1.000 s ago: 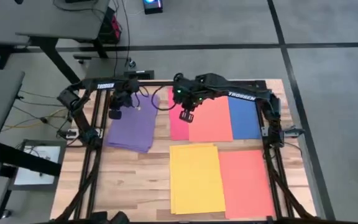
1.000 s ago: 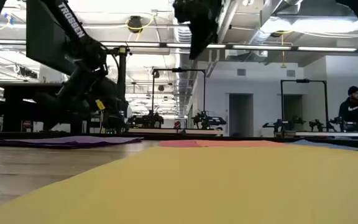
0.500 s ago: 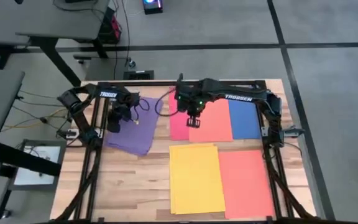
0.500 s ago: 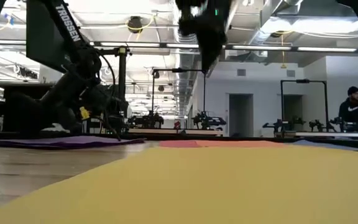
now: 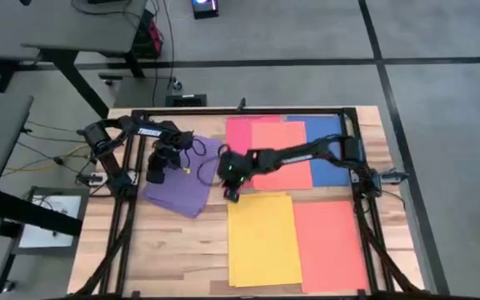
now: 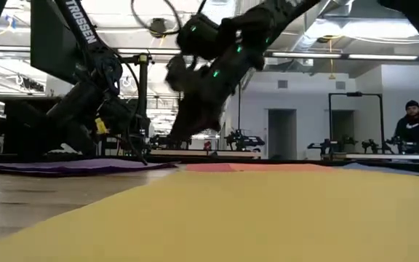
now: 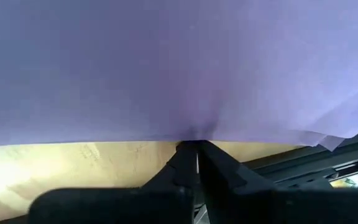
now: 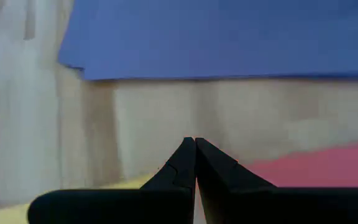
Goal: Organize paper
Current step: Move the purple papers to the top left of the table
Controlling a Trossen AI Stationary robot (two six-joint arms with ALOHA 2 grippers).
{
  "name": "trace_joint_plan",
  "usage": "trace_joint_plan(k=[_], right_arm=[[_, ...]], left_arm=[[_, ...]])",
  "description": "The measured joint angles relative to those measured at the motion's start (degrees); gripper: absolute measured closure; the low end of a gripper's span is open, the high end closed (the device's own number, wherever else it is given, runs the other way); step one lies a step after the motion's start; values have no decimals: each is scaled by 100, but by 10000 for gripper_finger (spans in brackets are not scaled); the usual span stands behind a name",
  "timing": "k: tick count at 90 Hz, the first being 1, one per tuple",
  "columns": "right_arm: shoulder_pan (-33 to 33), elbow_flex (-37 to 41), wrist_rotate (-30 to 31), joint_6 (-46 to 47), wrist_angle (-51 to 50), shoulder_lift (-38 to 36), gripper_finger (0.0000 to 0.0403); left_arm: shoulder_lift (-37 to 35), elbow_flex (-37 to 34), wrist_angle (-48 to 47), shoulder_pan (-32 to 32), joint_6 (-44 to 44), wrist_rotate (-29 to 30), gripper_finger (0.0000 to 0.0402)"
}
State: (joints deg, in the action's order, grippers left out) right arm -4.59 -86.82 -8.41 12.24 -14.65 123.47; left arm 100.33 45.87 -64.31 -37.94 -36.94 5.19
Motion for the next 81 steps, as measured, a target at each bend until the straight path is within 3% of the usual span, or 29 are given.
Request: trace_joint_plan(k=[29,57,81], right_arm=[[386,-890,-150,500,478,1060,403],[369,-974,-216,579,715,1169,403],[399,-973,-209,592,703,1171,403]], left_arm=[[0,4,-11,-2,14,-173,402],[7,2,-122,9,288,-965,402],[9,2,-143,16,358,-985,402]])
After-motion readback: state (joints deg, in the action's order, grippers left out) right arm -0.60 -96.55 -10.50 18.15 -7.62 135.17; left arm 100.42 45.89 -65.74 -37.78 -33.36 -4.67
